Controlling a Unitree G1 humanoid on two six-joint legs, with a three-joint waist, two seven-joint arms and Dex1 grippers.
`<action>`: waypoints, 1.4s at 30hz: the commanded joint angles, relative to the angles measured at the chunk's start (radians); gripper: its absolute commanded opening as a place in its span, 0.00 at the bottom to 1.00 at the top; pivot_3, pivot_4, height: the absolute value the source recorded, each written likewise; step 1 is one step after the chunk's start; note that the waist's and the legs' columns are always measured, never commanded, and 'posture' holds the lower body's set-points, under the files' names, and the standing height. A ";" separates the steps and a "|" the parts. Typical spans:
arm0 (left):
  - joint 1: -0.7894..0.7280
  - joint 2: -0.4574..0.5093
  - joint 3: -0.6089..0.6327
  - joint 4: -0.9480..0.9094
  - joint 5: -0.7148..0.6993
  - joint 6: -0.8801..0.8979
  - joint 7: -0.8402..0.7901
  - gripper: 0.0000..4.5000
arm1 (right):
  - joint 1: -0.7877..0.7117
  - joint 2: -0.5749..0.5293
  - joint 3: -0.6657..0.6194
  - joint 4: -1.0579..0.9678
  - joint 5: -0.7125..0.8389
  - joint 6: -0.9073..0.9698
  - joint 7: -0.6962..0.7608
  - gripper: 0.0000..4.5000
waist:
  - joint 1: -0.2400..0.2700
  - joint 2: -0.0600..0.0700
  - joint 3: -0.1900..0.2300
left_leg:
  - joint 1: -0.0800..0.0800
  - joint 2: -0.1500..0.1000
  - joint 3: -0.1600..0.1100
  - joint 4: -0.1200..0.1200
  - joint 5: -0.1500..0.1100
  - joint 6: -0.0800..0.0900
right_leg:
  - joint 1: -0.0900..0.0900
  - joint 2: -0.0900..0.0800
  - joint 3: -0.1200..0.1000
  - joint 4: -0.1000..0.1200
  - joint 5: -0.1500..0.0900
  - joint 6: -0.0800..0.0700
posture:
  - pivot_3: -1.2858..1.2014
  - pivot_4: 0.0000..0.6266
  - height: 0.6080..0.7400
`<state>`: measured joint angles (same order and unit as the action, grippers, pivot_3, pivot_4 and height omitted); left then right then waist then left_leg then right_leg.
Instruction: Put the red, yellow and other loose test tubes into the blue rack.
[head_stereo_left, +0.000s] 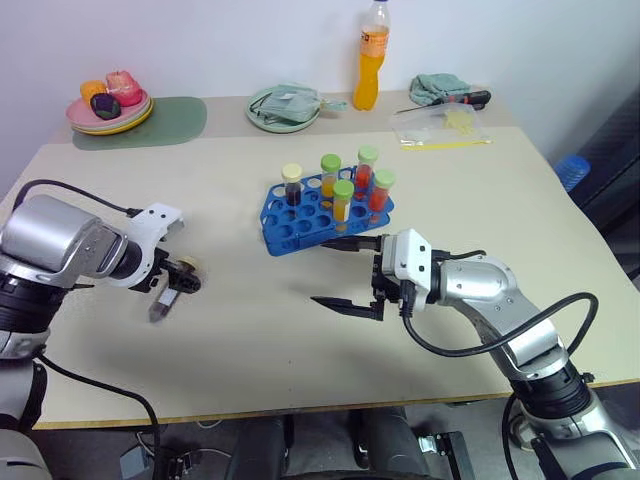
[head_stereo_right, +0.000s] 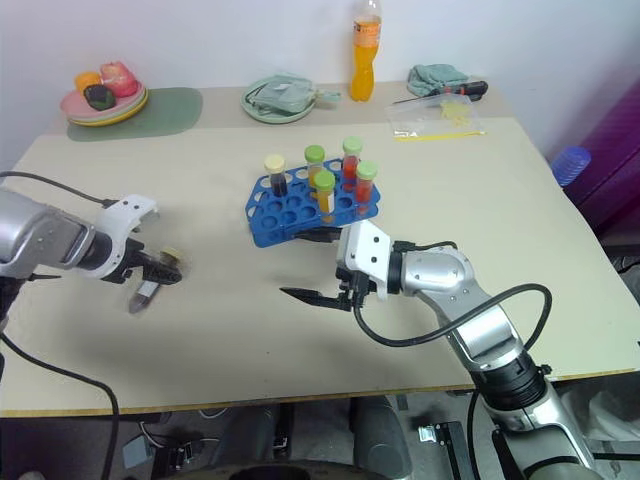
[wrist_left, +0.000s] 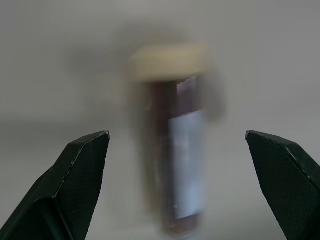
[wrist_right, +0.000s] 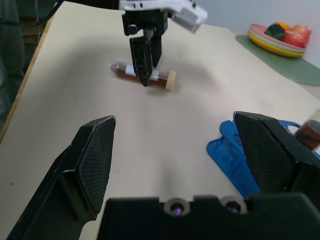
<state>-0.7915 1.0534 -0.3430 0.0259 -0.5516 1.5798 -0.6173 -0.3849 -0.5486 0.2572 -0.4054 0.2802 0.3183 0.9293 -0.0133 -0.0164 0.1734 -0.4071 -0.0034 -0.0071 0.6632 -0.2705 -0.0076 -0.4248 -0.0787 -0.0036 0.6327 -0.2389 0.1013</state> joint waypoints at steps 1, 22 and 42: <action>-0.061 0.023 -0.055 0.074 0.071 -0.053 -0.029 1.00 | -0.007 0.006 0.008 -0.016 -0.010 -0.026 0.001 0.93 | 0.002 0.000 0.000 | 0.000 0.000 0.000 0.000 0.000 0.000 | 0.000 0.000 0.000 0.000 0.000 0.000 | 0.52 0.24 1.00; 0.044 -0.034 0.224 -0.029 0.153 -0.534 -0.059 0.17 | 0.029 0.052 -0.015 -0.039 -0.021 -0.003 -0.087 0.94 | 0.003 -0.003 0.002 | -0.001 0.001 0.000 0.002 0.000 0.000 | -0.001 -0.002 0.000 0.001 0.000 0.000 | 0.52 0.24 1.00; 0.347 -0.931 0.160 -0.069 0.475 -1.570 0.327 0.17 | 0.203 0.106 -0.192 0.059 -0.066 0.009 -0.332 0.94 | 0.028 -0.002 0.000 | 0.004 -0.004 0.002 0.004 0.001 -0.002 | 0.010 -0.004 0.000 -0.004 0.005 0.002 | 0.52 0.24 1.00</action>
<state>-0.4254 0.1298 -0.1831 -0.0399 -0.0953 0.0634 -0.2950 -0.1786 -0.4406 0.0884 -0.3247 0.2091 0.3419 0.6060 0.0147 -0.0181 0.1730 -0.4027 -0.0067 -0.0049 0.6667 -0.2694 -0.0093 -0.4147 -0.0818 -0.0040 0.6287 -0.2342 0.1032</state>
